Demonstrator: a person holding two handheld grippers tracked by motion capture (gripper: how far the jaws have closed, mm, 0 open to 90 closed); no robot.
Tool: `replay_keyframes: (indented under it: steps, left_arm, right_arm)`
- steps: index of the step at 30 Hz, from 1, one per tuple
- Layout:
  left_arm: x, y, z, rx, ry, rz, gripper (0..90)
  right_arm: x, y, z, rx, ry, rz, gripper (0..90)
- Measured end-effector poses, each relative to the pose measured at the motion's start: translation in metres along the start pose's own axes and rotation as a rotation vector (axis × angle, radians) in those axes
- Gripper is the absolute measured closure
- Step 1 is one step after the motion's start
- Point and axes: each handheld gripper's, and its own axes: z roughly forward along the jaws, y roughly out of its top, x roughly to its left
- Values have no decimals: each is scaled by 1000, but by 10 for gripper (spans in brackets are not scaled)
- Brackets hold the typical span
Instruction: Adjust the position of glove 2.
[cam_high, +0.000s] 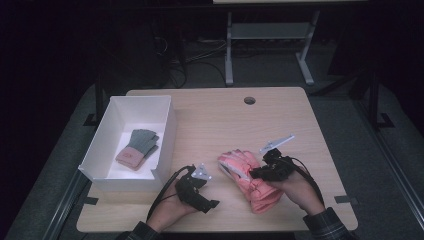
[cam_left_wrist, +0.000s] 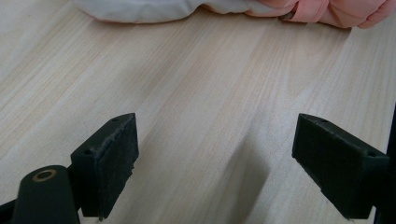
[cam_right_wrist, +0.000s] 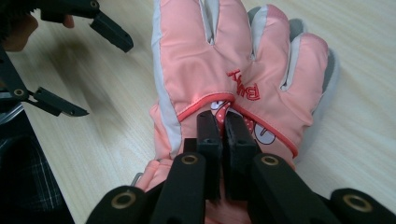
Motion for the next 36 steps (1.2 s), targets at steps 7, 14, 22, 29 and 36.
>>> replay_keyframes:
  steps: [7,14,22,29,36]
  left_arm:
    - [0,0,-1,-1,-3,-4,151]
    - [1,0,-6,-40,-3,-8,252]
    - [1,2,-13,-50,-47,-43,712]
    - [-2,6,-15,-52,-60,-44,896]
    - [-4,15,-8,-57,-64,-32,896]
  right_arm:
    - [1,-3,-9,-49,22,-12,695]
    - [-2,-1,-34,-176,10,-63,743]
    - [-25,-25,-53,-217,-48,-66,900]
    - [-46,-59,-51,-211,-57,-48,900]
    - [-49,-81,-42,-159,-50,-35,900]
